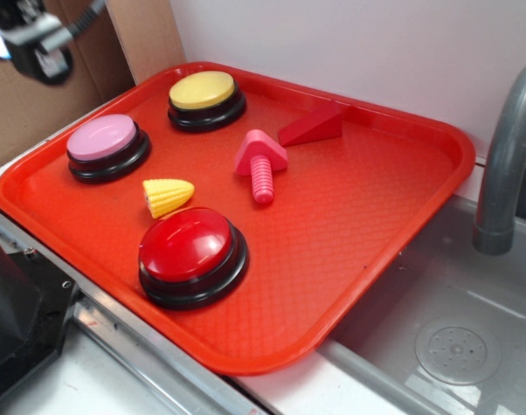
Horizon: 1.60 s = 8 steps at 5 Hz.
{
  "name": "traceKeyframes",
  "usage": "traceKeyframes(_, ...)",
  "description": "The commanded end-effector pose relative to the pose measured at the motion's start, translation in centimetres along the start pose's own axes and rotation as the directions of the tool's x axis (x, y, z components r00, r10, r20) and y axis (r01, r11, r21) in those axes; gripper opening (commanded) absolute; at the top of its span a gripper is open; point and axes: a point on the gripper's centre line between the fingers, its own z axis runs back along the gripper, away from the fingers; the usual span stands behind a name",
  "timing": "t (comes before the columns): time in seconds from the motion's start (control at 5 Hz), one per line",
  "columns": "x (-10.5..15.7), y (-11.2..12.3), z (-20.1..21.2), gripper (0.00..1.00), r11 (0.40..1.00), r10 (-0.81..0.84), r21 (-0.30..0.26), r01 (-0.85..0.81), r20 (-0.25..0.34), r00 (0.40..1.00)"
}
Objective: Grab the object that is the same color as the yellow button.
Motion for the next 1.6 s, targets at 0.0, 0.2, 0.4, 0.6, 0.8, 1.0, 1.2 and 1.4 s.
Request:
traceKeyframes(0.0, 3.0, 1.2, -6.3, 1.00, 0.994, 0.101, 0.044, -0.101, -0.011, 0.995)
traceKeyframes(0.2, 3.9, 1.0, -8.8, 1.00, 0.987, 0.136, 0.092, -0.133, -0.023, 0.990)
traceKeyframes(0.4, 4.8, 0.7, -11.2, 1.00, 0.985, 0.144, 0.102, -0.139, -0.046, 0.988)
traceKeyframes(0.6, 5.2, 0.2, -12.9, 1.00, 0.988, 0.129, 0.092, -0.123, -0.066, 0.989)
traceKeyframes(0.8, 5.3, -0.2, -14.1, 1.00, 0.989, 0.136, 0.067, -0.131, -0.078, 0.988)
traceKeyframes(1.0, 5.2, -0.2, -14.7, 1.00, 0.988, 0.142, 0.071, -0.135, -0.092, 0.986)
traceKeyframes(1.2, 4.9, -0.2, -14.5, 0.02, 0.987, 0.152, 0.072, -0.145, -0.097, 0.984)
traceKeyframes(1.4, 5.0, -0.2, -13.5, 0.00, 0.984, 0.165, 0.081, -0.157, -0.103, 0.981)
